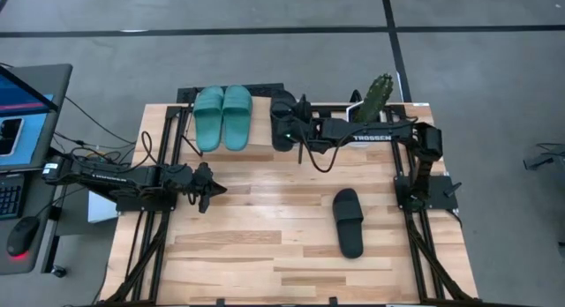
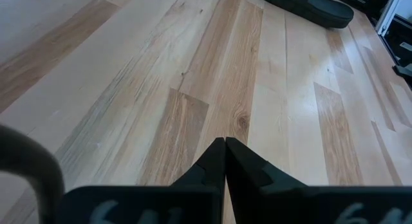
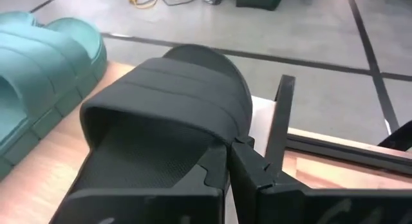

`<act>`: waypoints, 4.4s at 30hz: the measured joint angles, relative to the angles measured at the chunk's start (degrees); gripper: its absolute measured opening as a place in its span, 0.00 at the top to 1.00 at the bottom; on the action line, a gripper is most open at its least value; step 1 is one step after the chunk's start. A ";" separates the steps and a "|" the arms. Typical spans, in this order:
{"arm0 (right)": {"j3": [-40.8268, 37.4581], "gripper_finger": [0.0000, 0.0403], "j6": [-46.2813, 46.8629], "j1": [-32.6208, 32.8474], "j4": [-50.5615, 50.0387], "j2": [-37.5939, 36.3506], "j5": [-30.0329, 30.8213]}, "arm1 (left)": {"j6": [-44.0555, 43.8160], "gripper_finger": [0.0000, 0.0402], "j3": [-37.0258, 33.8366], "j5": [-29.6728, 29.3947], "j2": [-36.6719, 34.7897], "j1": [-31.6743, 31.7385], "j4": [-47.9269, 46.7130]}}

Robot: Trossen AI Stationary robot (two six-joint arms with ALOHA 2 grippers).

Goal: Pick and place slides into the shelf
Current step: Put the left black slide on the shelf, then put the black slide on the shelf

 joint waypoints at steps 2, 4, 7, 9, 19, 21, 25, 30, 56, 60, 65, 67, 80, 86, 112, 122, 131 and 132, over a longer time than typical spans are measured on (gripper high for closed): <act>0.00 1.00 0.72 0.23 -0.07 0.00 0.31 | 0.00 1.00 0.00 0.00 0.02 0.02 0.00; 0.00 1.00 1.47 0.31 -0.44 0.00 0.30 | 0.00 1.00 0.00 0.00 0.00 0.02 0.00; 0.00 1.00 3.52 0.33 -2.54 0.00 0.06 | -0.01 1.00 0.00 -0.02 0.02 0.01 0.00; 0.00 1.00 4.97 0.31 -4.48 0.00 0.02 | 0.00 1.00 0.00 -0.03 0.00 0.00 0.00; 0.15 1.00 6.91 0.33 -8.23 0.00 0.22 | -0.01 1.00 0.00 -0.09 0.01 0.01 0.00; 0.15 1.00 6.67 0.33 -8.35 0.00 0.20 | 0.00 1.00 0.00 -0.09 0.02 0.00 0.00; 0.15 1.00 5.72 0.33 -8.37 -0.02 0.15 | -0.01 1.00 0.00 -0.09 0.02 0.01 0.00; 0.15 1.00 5.64 0.37 -8.39 0.00 0.32 | 0.00 1.00 0.00 -0.09 0.01 0.02 0.00; 3.41 1.00 3.80 1.84 -10.18 0.00 1.95 | -0.01 1.00 0.00 -0.07 0.02 0.00 0.00; 3.41 1.00 4.07 1.82 -10.86 0.00 1.83 | 0.00 1.00 0.00 -0.07 -0.01 0.00 0.00; 3.41 1.00 4.46 1.82 -11.47 0.00 1.20 | 0.00 1.00 0.00 -0.07 0.02 0.01 0.00; 3.41 1.00 4.48 1.82 -11.56 0.00 0.82 | 0.00 1.00 0.00 -0.07 0.01 0.02 0.00; 3.41 0.91 6.12 1.84 -11.67 0.00 -0.76 | 0.00 1.00 0.00 -0.07 0.02 0.02 0.00; 3.41 0.80 6.12 1.84 -11.67 0.00 -0.75 | -0.02 1.00 0.00 -0.07 0.01 0.02 0.00; 13.80 0.71 -26.17 12.45 -30.51 0.00 -16.89 | 0.00 1.00 0.00 -0.07 0.02 0.01 0.00; 15.01 0.71 -19.04 22.53 -58.37 -3.99 -20.22 | 0.00 1.00 0.00 -0.07 0.00 0.01 0.01; 6.69 0.71 4.70 38.08 -57.86 -12.04 -20.29 | -0.01 1.00 0.02 -0.07 0.02 0.02 -0.07; 5.76 0.71 8.10 39.87 -58.05 -12.18 -20.24 | 0.00 1.00 0.02 -0.07 0.02 0.01 -0.08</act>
